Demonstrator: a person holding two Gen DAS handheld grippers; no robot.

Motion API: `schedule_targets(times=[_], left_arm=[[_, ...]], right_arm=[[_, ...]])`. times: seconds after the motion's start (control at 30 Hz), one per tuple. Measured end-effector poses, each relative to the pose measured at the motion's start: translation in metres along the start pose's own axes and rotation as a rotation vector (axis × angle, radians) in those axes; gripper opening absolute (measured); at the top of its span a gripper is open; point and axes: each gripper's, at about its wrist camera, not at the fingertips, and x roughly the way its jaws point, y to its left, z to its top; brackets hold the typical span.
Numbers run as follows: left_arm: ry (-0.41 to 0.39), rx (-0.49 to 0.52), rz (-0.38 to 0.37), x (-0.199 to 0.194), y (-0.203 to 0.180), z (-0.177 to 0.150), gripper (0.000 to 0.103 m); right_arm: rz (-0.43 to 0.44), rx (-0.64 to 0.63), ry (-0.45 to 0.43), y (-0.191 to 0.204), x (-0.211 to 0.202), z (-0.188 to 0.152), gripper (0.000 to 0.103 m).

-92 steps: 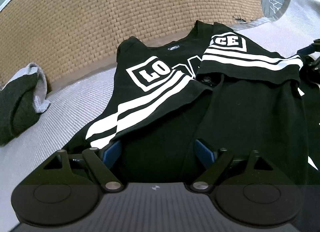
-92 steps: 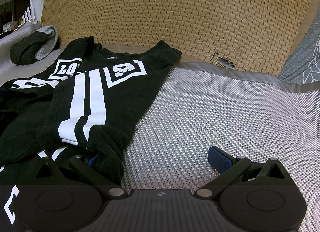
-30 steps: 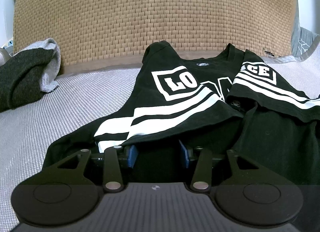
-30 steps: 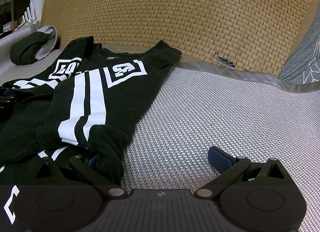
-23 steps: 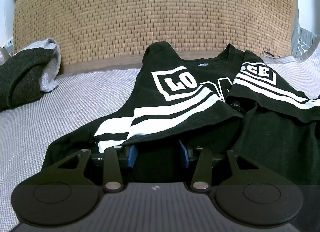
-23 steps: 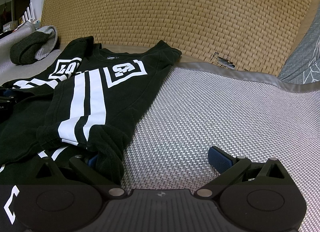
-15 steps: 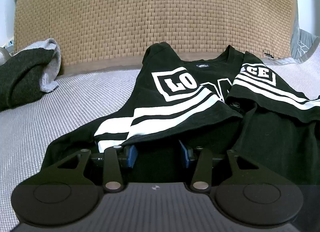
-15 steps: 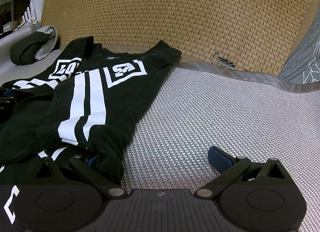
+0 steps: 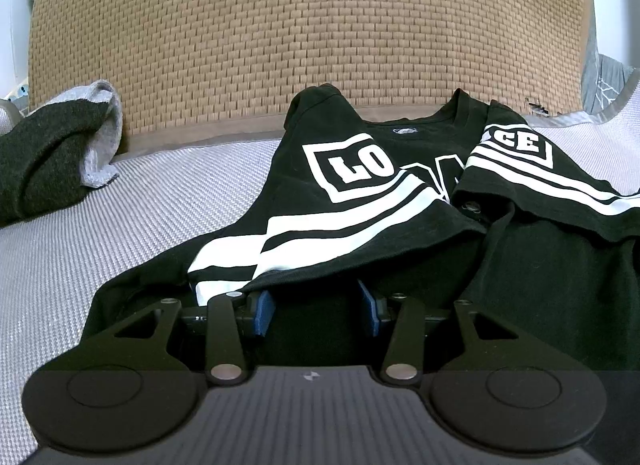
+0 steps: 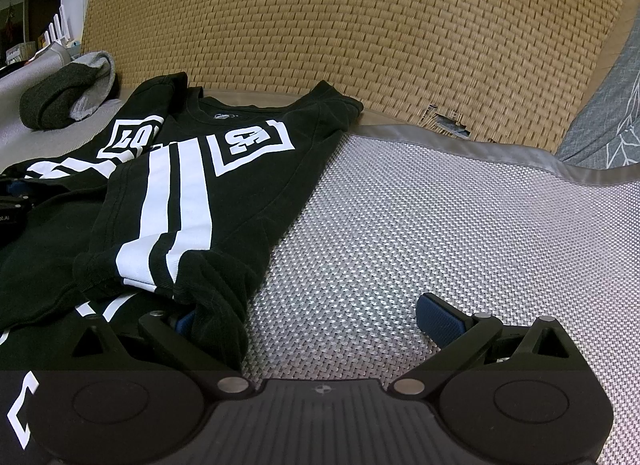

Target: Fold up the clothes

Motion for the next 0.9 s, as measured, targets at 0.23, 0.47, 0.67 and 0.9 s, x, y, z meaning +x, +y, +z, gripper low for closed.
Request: schedule_targets(times=[0.23,0.47,0.67,0.9], left_arm=[[-0.002,-0.007,-0.007,0.0004,0.0009,0.0001,0.047],[-0.003,-0.009,-0.007,0.0002,0.0011,-0.0004,0.047],[-0.007,-0.017,-0.012,-0.0005,0.0030,-0.0008,0.047],[-0.009,-0.029,-0.017,-0.0009,0.0042,-0.0013,0.047]], right_arm=[[0.000,0.000,0.000,0.0003,0.0004,0.0000,0.103],[0.000,0.000,0.000,0.0002,0.0002,0.0000,0.103],[0.000,0.000,0.000,0.0000,0.0000,0.0001,0.103],[0.000,0.000,0.000,0.0000,0.0000,0.0001,0.103]])
